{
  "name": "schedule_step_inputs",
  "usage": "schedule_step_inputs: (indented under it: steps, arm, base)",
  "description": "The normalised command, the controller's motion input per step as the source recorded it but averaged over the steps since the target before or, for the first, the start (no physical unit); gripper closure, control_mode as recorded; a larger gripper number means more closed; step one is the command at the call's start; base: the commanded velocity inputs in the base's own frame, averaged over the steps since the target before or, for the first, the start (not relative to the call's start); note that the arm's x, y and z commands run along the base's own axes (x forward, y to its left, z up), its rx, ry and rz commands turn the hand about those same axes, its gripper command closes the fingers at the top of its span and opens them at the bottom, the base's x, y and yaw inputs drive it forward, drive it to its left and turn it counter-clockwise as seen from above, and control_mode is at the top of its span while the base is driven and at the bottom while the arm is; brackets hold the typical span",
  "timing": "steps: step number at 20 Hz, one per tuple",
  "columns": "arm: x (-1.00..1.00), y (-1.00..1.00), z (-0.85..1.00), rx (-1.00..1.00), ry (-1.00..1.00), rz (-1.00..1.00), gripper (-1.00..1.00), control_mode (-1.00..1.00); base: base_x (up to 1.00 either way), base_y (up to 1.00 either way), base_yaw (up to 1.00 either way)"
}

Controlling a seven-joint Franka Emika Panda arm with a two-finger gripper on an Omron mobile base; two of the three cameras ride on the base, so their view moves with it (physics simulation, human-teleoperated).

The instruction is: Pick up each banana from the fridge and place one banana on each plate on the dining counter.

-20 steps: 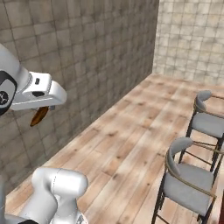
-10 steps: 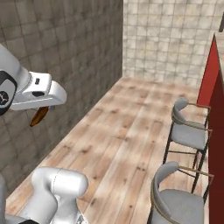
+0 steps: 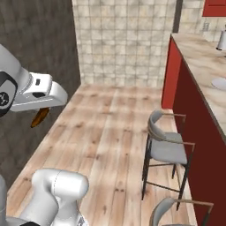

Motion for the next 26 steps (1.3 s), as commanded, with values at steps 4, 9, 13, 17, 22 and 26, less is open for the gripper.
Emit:
schedule_step_inputs:
  steps: [4,9,13,17,22,26]
  arm:
    - [0.0,0.0,0.0,0.0,0.0,0.0,1.0,1.0]
    - [0.0,0.0,0.0,0.0,0.0,0.0,1.0,1.0]
    - [0.0,0.0,0.0,0.0,0.0,0.0,1.0,1.0]
    - [0.0,0.0,0.0,0.0,0.0,0.0,1.0,1.0]
    - [0.0,0.0,0.0,0.0,0.0,0.0,1.0,1.0]
    - [0.0,0.0,0.0,0.0,0.0,0.0,1.0,1.0]
  base:
    - [1.0,0.48,-0.46]
    - [1.0,0.54,-0.45]
    - [1.0,0.68,-0.44]
    - [1.0,0.75,-0.44]
    - [1.0,0.67,-0.46]
    - [1.0,0.66,-0.48]
